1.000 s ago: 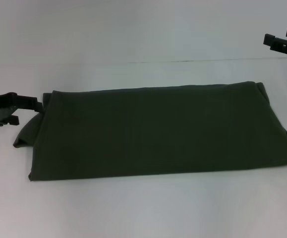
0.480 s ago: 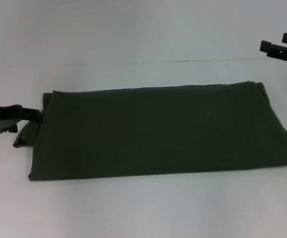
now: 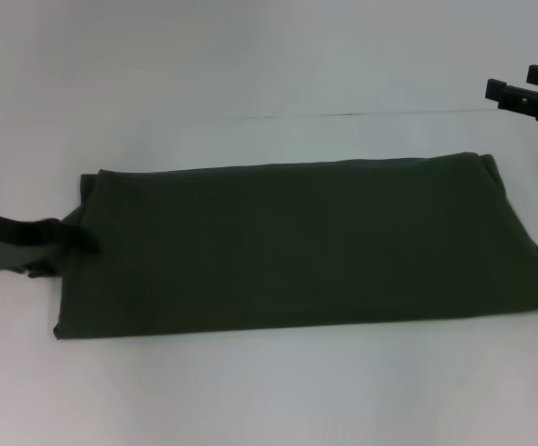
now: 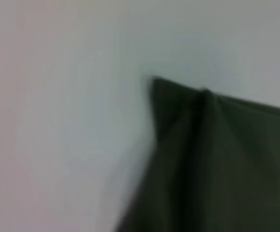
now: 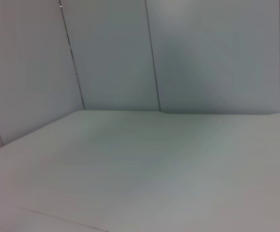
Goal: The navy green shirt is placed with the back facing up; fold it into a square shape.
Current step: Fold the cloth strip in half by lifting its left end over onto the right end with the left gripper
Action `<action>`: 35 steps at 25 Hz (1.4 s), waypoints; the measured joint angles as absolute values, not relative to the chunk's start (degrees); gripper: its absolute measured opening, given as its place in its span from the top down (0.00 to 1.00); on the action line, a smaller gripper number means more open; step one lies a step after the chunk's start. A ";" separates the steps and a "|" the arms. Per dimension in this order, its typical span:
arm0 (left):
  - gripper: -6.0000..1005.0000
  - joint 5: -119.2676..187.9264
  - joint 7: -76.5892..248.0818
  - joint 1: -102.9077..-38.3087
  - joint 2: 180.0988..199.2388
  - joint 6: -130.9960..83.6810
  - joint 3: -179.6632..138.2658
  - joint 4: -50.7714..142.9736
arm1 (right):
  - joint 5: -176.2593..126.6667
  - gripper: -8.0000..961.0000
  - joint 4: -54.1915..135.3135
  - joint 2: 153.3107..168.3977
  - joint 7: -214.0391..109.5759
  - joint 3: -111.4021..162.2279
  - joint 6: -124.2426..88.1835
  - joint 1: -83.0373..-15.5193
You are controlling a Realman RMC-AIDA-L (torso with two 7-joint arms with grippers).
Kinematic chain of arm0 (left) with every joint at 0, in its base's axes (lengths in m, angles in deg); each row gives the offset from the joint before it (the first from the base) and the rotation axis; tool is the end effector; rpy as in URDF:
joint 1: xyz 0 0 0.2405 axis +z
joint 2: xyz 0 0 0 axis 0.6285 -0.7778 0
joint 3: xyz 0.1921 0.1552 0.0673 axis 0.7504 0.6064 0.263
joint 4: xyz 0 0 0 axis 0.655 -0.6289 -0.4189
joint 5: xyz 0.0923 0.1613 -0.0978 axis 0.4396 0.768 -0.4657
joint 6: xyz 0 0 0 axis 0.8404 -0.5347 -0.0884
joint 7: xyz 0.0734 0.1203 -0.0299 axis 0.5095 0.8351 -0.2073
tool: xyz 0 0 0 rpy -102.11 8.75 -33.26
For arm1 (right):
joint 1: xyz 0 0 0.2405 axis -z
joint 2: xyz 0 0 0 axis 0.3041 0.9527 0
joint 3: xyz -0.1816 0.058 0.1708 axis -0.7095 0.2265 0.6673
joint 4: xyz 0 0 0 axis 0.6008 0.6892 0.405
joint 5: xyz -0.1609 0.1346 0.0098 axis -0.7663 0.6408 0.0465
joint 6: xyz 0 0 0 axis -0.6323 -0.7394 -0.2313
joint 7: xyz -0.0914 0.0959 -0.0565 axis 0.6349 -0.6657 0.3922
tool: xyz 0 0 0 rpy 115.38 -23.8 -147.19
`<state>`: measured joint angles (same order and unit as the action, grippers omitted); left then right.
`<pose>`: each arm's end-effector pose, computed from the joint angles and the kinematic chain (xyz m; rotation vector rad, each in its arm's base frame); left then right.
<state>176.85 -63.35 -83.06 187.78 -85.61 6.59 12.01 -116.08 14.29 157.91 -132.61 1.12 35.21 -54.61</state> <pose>-0.3052 0.4040 0.0421 -1.9275 -1.8182 -0.0892 0.2980 0.4250 0.0922 -2.1138 0.7819 0.6105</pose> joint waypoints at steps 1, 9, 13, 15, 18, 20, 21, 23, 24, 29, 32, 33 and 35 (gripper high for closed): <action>0.14 176.64 -63.53 -83.56 187.73 -86.46 6.32 12.82 | -116.08 0.10 14.29 157.91 -132.61 1.12 35.16 -54.62; 0.14 167.89 -63.77 -87.10 187.49 -94.92 5.01 15.02 | -116.08 0.10 14.29 157.91 -132.53 0.82 34.89 -55.45; 0.14 167.05 -64.75 -87.41 186.80 -95.04 5.18 15.12 | -116.08 0.10 14.28 157.91 -132.48 0.21 34.84 -55.84; 0.14 168.61 -66.35 -86.72 186.50 -94.41 4.99 14.99 | -116.09 0.10 14.28 157.92 -132.51 0.15 34.85 -55.90; 0.14 170.71 -68.26 -84.53 186.35 -94.09 3.37 13.29 | -116.09 0.10 14.15 157.91 -132.66 0.13 34.84 -55.99; 0.14 171.05 -68.84 -83.35 186.35 -94.60 2.54 12.34 | -116.09 0.10 14.00 157.92 -132.80 0.05 34.71 -56.07; 0.15 171.10 -68.94 -82.86 186.33 -95.34 1.99 11.83 | -116.08 0.10 13.95 157.91 -132.88 -0.01 34.47 -56.11; 0.15 171.09 -68.90 -82.15 186.25 -97.32 0.72 10.45 | -116.09 0.10 13.91 157.91 -133.02 -0.15 34.00 -56.21; 0.15 170.98 -68.85 -81.89 186.21 -98.50 0.17 9.60 | -116.09 0.10 13.91 157.91 -133.07 -0.23 33.86 -56.36; 0.15 169.92 -68.76 -80.17 185.94 -104.07 -2.72 5.07 | -116.09 0.10 13.94 157.91 -133.14 -0.27 33.51 -56.73; 0.15 170.40 -68.80 -79.12 185.70 -105.62 -3.06 4.88 | -116.09 0.10 14.13 157.91 -133.14 -0.28 33.48 -56.76; 0.15 170.55 -68.84 -78.66 185.72 -105.84 -3.29 4.87 | -116.09 0.10 14.18 157.91 -133.10 -0.28 33.48 -56.76; 0.15 170.60 -68.79 -77.91 185.83 -106.21 -4.13 4.86 | -116.08 0.10 14.23 157.91 -132.91 -0.30 33.46 -56.77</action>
<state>170.60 -68.79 -77.91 185.83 -106.21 -4.13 4.86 -116.08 14.23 157.91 -132.91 -0.30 33.46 -56.77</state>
